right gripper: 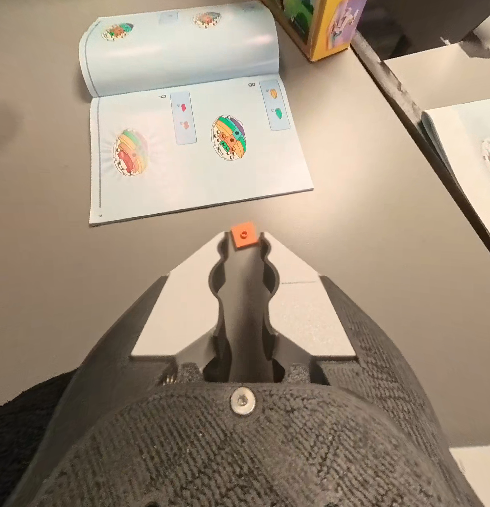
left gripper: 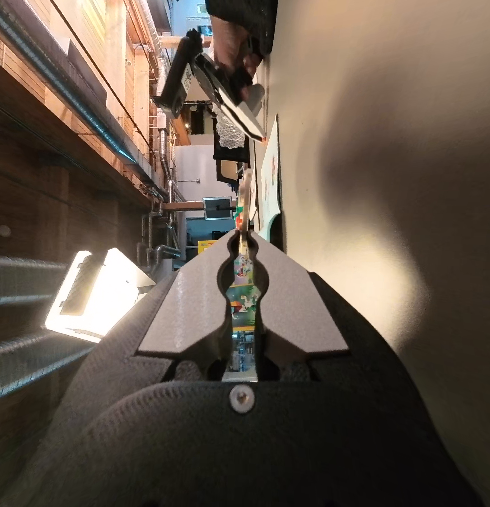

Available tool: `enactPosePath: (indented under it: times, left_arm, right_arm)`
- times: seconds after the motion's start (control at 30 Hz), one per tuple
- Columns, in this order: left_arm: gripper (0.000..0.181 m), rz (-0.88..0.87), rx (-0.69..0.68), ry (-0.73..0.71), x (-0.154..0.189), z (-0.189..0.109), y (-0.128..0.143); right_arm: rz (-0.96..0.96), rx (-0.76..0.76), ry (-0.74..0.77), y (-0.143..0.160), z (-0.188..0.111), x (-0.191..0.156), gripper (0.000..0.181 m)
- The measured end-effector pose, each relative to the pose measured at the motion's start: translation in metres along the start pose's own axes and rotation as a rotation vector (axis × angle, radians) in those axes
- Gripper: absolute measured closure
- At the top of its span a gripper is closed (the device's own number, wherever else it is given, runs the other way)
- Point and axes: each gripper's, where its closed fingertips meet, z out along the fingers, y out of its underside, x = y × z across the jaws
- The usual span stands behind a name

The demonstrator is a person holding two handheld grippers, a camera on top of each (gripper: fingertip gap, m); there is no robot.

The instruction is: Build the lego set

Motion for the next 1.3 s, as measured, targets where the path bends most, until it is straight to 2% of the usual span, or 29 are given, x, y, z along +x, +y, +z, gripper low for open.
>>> enactPosePath:
  times: [0.03, 0.1, 0.17, 0.23, 0.3, 0.4, 0.5, 0.57, 0.77, 1.17, 1.23, 1.3]
  left_arm:
    - [0.178, -0.005, 0.002, -0.002, -0.001, 0.000, 0.000]
    - [0.178, -0.011, 0.003, -0.011, -0.002, -0.001, -0.001]
    - [0.178, -0.015, -0.002, -0.035, -0.007, -0.001, -0.001]
    - [0.178, -0.019, 0.000, -0.056, -0.010, -0.001, -0.002]
    - [0.178, -0.026, 0.000, -0.060, -0.012, -0.001, -0.002]
    - [0.178, -0.031, -0.014, -0.051, -0.010, -0.001, -0.001]
    - [0.178, -0.043, -0.056, -0.029, -0.007, 0.002, 0.005]
    - [0.178, -0.063, -0.108, 0.002, -0.003, 0.005, 0.013]
    - [0.178, -0.044, -0.101, -0.012, -0.005, 0.004, 0.011]
    - [0.178, -0.045, -0.082, -0.011, -0.005, 0.003, 0.008]
    - [0.177, -0.054, -0.090, -0.006, -0.004, 0.003, 0.010]
    - [0.178, -0.067, -0.100, -0.004, -0.005, 0.004, 0.012]
  right_arm:
    - [0.002, 0.000, 0.002, 0.000, 0.000, -0.001, 0.166]
    - [0.032, -0.005, -0.010, -0.002, 0.001, -0.007, 0.167]
    - [0.036, 0.064, -0.034, -0.026, 0.000, -0.029, 0.167]
    - [-0.015, 0.205, -0.077, -0.073, -0.001, -0.069, 0.167]
    - [-0.091, 0.263, -0.174, -0.111, 0.004, -0.126, 0.167]
    - [-0.239, 0.187, -0.243, -0.131, 0.023, -0.194, 0.167]
    - [-0.273, 0.167, -0.274, -0.142, 0.039, -0.231, 0.167]
    - [-0.262, 0.167, -0.245, -0.147, 0.048, -0.237, 0.167]
    - [-0.301, 0.071, -0.214, -0.135, 0.065, -0.237, 0.167]
    - [-0.336, 0.072, -0.218, -0.135, 0.065, -0.239, 0.166]
    - [-0.348, 0.078, -0.205, -0.137, 0.064, -0.239, 0.159]
    - [-0.384, 0.120, -0.174, -0.144, 0.061, -0.238, 0.133]
